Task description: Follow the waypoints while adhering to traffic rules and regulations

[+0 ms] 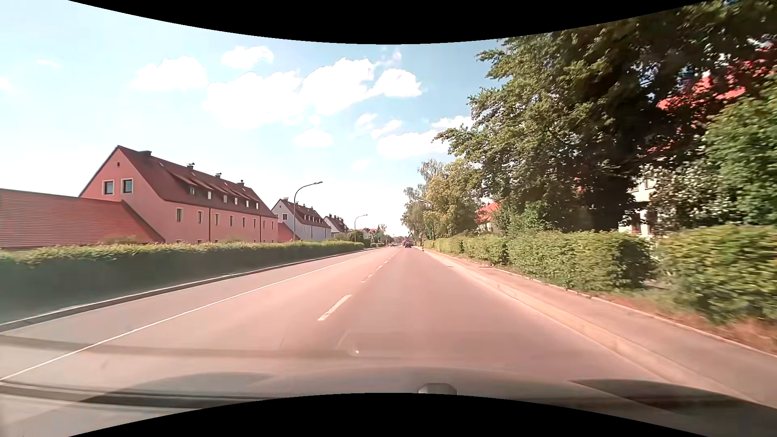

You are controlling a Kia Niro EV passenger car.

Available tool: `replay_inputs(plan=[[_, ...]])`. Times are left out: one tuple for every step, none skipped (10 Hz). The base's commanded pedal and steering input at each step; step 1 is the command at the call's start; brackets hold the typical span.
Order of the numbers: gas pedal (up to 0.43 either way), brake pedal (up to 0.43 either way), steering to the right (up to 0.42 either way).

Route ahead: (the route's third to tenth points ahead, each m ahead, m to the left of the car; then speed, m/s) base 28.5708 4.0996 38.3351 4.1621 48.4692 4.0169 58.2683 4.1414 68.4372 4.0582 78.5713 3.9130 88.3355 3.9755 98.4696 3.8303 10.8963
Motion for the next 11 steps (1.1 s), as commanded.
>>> replay_inputs(plan=[[0.087,0.000,-0.001],[0.087,0.000,-0.001],[0.087,0.000,-0.001],[0.087,0.000,-0.001],[0.087,0.000,-0.001],[0.087,0.000,-0.001],[0.087,0.000,-0.001],[0.087,0.000,-0.001],[0.087,0.000,-0.001],[0.087,0.000,-0.001],[0.087,0.000,-0.001]])
